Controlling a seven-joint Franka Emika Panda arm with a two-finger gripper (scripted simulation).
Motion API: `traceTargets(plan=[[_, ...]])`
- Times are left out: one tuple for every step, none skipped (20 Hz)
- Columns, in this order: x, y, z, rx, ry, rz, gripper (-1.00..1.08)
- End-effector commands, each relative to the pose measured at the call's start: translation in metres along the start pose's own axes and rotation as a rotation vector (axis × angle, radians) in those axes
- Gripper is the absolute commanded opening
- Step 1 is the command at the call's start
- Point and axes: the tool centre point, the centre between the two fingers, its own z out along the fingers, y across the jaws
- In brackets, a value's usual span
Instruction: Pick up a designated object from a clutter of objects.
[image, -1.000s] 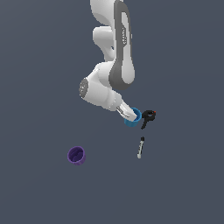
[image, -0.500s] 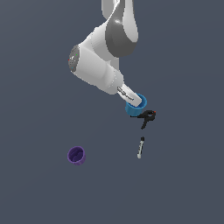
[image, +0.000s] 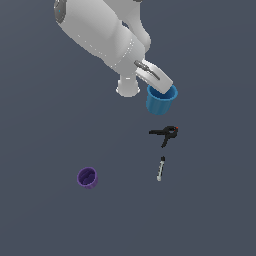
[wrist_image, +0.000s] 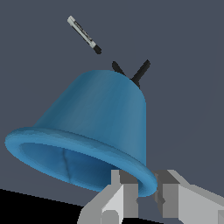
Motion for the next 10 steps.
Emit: traceTargets(plan=[[-0.018, -0.006, -0.02, 0.0, 0.0, -0.001, -1.0], [-0.023, -0.009, -0.026, 0.001, 0.0, -0.001, -1.0], [-0.029, -0.011, -0.032, 0.001, 0.0, -0.001, -1.0], [-0.033, -0.013, -0.038, 0.002, -0.001, -0.001, -1.0], [-0.038, -0.015, -0.043, 0.002, -0.001, -0.002, -1.0], [-0.042, -0.017, -0.048, 0.002, -0.002, -0.002, -1.0], [-0.045, -0.018, -0.052, 0.003, -0.002, -0.002, -1.0], [-0.048, -0.02, -0.056, 0.003, -0.002, -0.002, -1.0], [-0.051, -0.021, -0.059, 0.003, -0.002, -0.002, -1.0], [-0.054, -0.022, -0.062, 0.004, -0.003, -0.002, -1.0]])
